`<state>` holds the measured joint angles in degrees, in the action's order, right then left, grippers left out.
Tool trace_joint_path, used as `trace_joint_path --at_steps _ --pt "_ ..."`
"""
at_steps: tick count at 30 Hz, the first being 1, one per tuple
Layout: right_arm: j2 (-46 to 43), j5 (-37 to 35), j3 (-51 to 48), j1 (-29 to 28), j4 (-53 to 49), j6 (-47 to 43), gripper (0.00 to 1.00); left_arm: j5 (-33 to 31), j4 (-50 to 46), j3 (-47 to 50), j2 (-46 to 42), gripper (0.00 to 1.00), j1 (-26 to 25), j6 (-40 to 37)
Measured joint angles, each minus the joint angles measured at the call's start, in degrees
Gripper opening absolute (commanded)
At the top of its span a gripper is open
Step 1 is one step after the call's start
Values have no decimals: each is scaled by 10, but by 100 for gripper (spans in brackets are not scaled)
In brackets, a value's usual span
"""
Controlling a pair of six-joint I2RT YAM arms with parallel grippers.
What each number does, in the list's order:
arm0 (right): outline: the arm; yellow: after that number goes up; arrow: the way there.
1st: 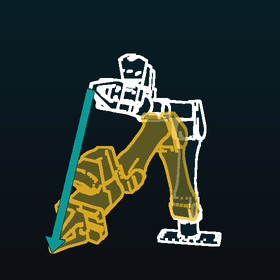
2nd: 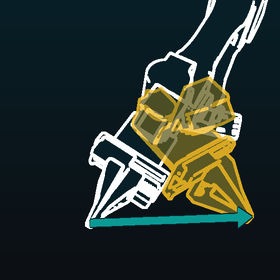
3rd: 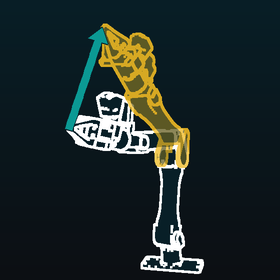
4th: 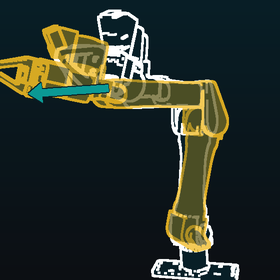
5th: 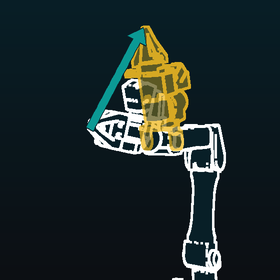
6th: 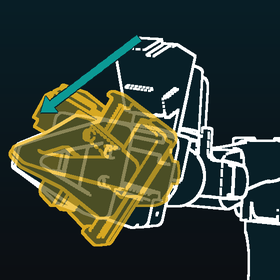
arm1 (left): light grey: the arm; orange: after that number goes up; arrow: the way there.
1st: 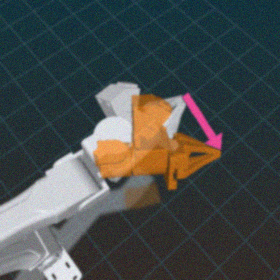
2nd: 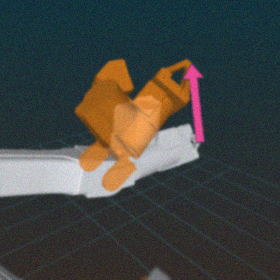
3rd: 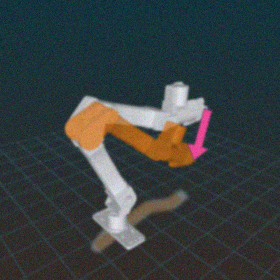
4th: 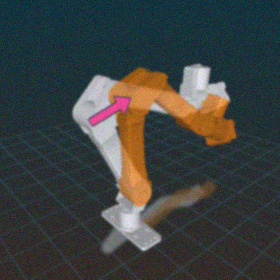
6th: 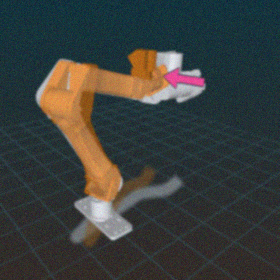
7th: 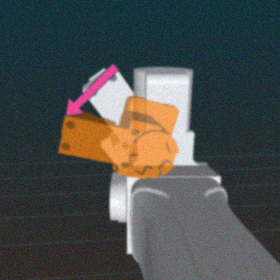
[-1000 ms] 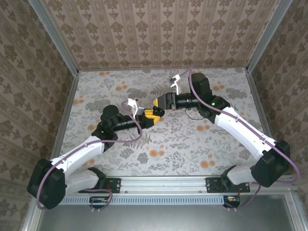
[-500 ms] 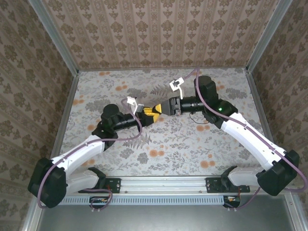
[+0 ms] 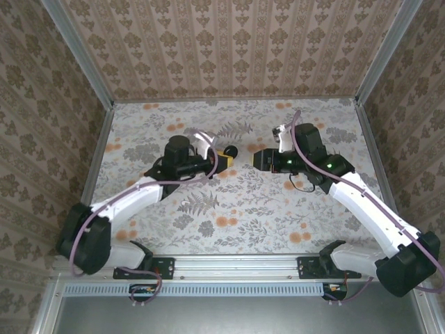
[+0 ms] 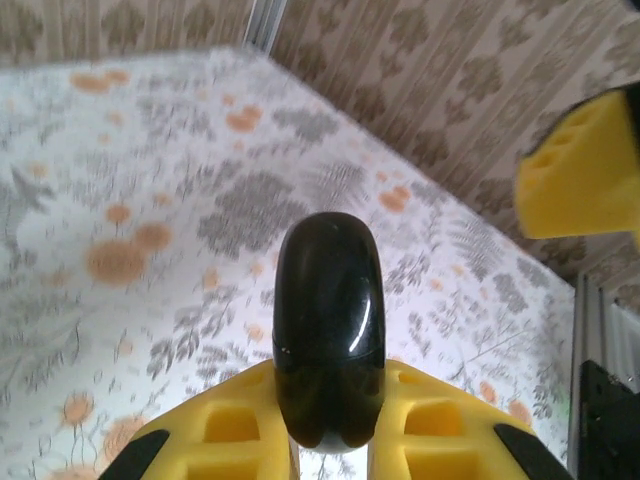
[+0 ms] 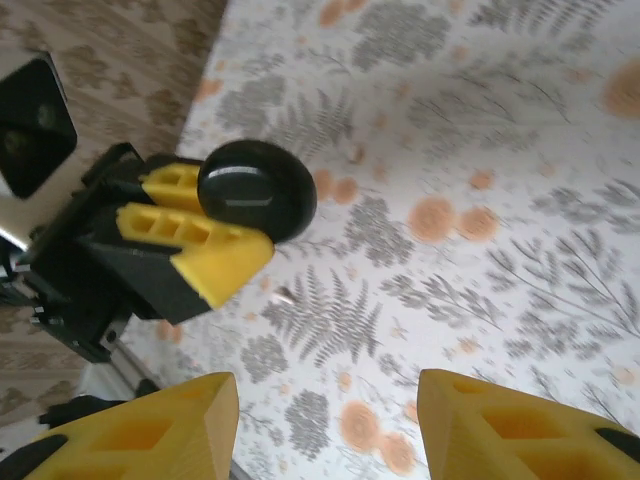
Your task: Insert the wireless bluetooth earbuds into the charging case
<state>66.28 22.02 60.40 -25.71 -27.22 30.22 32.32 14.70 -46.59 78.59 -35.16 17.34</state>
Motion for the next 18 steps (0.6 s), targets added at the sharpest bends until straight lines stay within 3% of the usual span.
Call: trace_joint_path --at_steps 10,18 --pt "-44 -29 -70 41 -14 0 53 0 -48 -111 229 0 -13 63" --pt "-58 -34 -120 68 -13 0 53 -1 -88 -213 374 9 -15 114"
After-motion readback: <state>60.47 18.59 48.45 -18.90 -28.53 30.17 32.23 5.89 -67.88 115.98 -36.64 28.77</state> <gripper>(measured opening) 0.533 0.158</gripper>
